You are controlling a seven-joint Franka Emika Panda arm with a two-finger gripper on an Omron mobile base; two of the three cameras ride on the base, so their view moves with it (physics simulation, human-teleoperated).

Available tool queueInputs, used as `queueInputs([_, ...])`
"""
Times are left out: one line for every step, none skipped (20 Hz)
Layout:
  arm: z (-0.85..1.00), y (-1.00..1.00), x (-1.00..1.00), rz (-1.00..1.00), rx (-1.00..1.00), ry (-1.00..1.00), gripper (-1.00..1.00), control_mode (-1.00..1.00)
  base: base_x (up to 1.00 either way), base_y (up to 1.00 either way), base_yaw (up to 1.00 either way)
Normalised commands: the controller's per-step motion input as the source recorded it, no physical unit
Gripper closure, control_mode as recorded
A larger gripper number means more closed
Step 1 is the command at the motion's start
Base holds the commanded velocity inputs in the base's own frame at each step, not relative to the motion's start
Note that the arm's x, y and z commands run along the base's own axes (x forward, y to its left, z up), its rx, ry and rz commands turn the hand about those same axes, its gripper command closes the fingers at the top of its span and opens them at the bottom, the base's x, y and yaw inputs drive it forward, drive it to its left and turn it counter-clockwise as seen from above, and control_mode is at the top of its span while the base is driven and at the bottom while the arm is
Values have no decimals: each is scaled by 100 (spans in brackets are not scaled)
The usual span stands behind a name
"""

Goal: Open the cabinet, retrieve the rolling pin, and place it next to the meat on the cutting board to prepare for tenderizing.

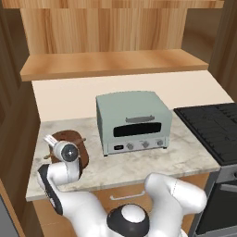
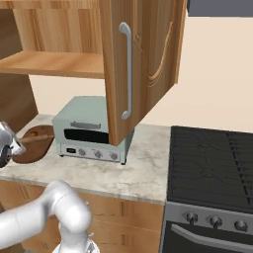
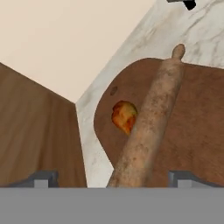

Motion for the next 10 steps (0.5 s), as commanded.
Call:
queueInputs([27, 0, -46, 0, 2, -7, -100, -100, 0, 0, 0])
queueInputs([30, 0, -44, 0, 5, -6, -100, -100, 0, 0, 0])
queueInputs([33, -7, -46, 0, 8, -4, -100, -100, 0, 0, 0])
queueInputs([44, -13, -44, 0, 9, -4, -100, -100, 0, 0, 0])
queueInputs([46, -19, -44, 0, 10, -4, -100, -100, 0, 0, 0])
queueInputs([57, -19, -41, 0, 10, -3, -100, -100, 0, 0, 0])
queueInputs([65, -27, -30, 0, 10, -5, -100, -100, 0, 0, 0])
queueInputs([78, -31, -24, 0, 9, -4, -100, -100, 0, 0, 0])
queueInputs([81, -34, -16, 0, 9, -4, -100, -100, 0, 0, 0])
queueInputs([85, -33, -9, 0, 8, -5, -100, -100, 0, 0, 0])
